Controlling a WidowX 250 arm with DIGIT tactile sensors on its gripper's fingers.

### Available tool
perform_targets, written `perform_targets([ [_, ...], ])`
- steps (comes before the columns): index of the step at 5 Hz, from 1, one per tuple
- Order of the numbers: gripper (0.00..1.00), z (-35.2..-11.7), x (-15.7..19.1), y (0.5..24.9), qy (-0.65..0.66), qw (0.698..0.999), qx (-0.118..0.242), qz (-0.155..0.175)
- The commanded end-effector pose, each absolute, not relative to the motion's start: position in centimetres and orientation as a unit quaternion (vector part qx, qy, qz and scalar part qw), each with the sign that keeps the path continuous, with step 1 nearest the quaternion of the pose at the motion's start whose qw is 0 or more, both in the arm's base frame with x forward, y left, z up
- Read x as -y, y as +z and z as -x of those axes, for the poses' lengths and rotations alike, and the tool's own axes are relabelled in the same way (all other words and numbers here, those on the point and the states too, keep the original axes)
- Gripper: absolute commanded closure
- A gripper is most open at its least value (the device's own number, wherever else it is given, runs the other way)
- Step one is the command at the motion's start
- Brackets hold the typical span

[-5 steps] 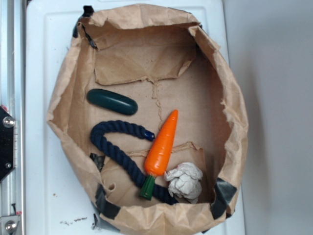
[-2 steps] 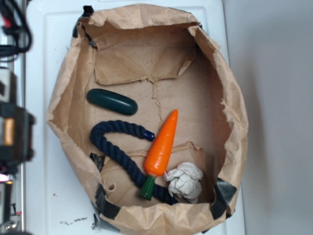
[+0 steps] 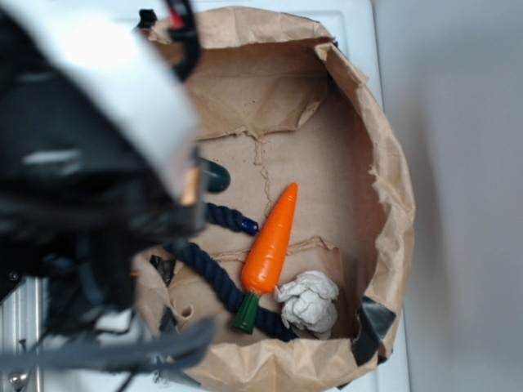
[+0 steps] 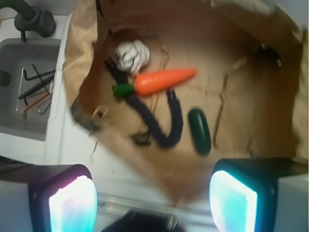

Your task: Grab the plastic pickle.

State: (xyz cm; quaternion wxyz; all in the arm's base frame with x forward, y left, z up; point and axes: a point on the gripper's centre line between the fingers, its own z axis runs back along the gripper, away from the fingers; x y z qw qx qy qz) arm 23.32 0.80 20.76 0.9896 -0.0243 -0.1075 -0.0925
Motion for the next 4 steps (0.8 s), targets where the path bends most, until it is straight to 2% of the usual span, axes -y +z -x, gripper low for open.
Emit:
perform_targets([
  [1,0.00,-28.2,-2.7,15.9,-0.235,0.961,0.147,0.014],
  [2,0.00,-28.7,-3.1,12.9,-0.257,0.957,0.133,-0.030],
  [3,0.00,-28.5,-3.8,10.7,-0.262,0.957,0.115,-0.040],
  [4,0.00,-28.1,-4.8,9.8,-0.266,0.956,0.107,-0.053],
])
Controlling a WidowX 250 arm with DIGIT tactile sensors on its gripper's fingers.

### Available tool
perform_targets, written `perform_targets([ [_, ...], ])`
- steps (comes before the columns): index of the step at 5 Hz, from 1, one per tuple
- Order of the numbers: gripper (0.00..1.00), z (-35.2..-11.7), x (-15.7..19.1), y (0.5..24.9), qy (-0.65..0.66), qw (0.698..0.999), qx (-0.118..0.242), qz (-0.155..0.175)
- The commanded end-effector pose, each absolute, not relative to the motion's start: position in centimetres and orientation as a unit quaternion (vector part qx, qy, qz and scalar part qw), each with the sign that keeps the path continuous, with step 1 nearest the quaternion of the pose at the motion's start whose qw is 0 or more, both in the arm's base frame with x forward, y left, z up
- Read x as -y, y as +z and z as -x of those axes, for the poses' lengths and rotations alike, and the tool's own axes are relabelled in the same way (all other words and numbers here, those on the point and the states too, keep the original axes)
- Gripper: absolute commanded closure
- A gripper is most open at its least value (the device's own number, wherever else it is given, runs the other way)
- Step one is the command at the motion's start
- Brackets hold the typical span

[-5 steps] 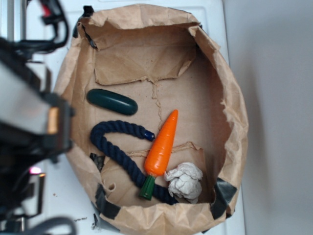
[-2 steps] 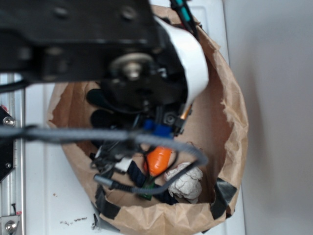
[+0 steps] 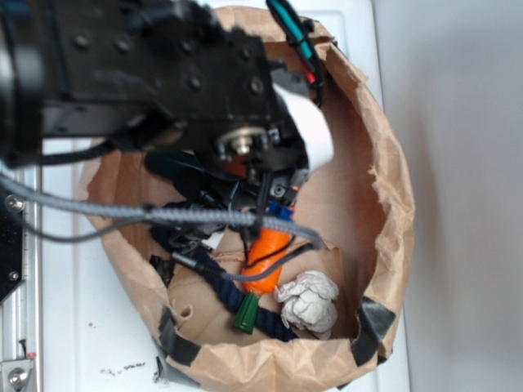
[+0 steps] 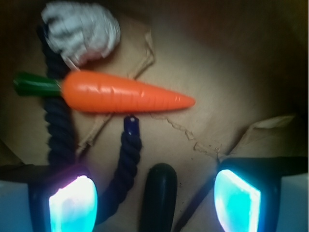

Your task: Grab the plastic pickle.

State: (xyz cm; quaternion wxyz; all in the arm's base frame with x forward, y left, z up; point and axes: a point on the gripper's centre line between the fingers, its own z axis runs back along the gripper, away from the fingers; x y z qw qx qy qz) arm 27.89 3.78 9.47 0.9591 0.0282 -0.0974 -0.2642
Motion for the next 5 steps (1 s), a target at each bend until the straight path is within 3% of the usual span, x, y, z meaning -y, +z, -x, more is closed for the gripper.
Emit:
perform_targets([
  [1,0.00,-28.3,-6.1,9.0,-0.251,0.961,0.087,-0.081],
  [4,0.00,-26.7,-7.2,7.2,-0.256,0.962,0.055,-0.083],
  [5,0.00,-24.6,-6.7,6.7,-0.278,0.957,0.042,-0.074],
])
